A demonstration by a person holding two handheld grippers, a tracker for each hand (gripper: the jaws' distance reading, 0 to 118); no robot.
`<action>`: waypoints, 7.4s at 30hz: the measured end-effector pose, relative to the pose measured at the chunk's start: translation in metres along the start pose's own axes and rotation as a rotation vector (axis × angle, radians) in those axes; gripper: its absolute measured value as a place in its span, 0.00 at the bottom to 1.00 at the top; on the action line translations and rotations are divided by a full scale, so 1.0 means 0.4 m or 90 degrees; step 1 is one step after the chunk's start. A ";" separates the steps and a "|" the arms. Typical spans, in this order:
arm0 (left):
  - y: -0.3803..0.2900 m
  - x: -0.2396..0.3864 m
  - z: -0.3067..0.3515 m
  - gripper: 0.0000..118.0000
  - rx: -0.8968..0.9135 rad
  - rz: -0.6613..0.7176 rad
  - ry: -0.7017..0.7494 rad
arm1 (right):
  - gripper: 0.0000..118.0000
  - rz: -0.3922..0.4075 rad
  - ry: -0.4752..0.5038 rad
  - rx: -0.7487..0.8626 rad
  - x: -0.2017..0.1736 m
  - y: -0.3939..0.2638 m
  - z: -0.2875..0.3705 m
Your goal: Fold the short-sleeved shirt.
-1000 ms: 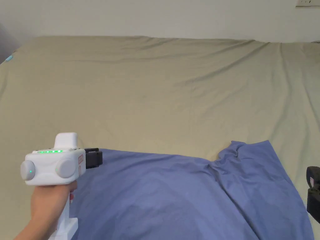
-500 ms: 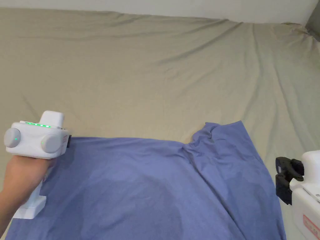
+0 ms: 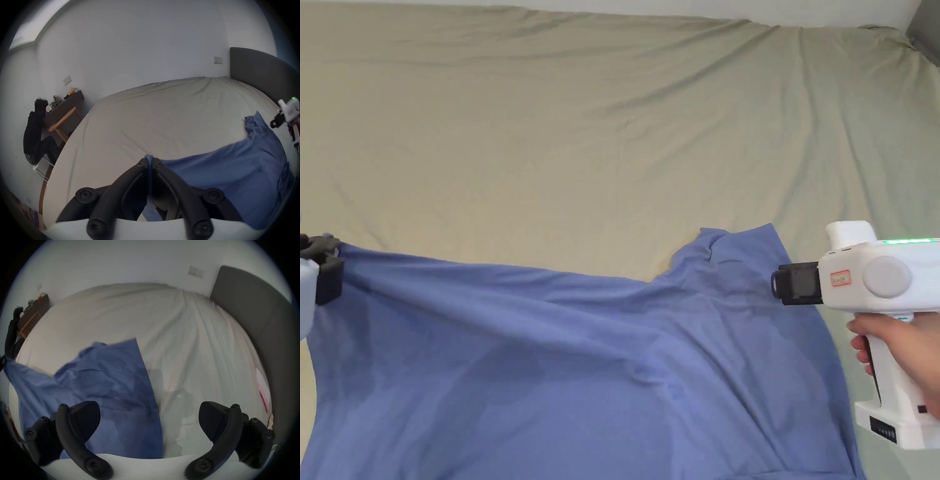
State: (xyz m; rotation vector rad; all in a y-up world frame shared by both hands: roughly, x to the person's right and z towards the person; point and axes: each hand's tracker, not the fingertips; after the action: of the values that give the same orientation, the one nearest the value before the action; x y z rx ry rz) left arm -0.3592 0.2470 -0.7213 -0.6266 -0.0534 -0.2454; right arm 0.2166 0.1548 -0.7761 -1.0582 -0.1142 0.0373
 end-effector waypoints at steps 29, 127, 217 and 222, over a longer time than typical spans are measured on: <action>0.141 -0.092 0.498 0.00 0.250 0.033 0.122 | 0.06 0.074 -0.027 0.455 0.018 -0.062 0.869; -0.507 0.027 0.330 0.00 -0.290 -0.053 -0.034 | 0.06 0.030 0.135 -0.088 0.015 -0.655 0.419; -0.420 0.112 0.467 0.07 -0.142 0.112 0.018 | 0.87 -0.016 0.000 -0.064 -0.013 -0.716 0.461; -0.444 0.127 0.451 0.07 -0.173 0.084 0.028 | 0.87 0.001 0.025 -0.062 -0.038 -0.746 0.435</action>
State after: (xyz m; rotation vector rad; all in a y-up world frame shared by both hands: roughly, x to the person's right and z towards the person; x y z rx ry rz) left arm -0.3489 0.2033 -0.4671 -0.8908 0.0653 -0.1394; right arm 0.1750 0.1581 -0.4331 -1.1551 -0.0801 0.0126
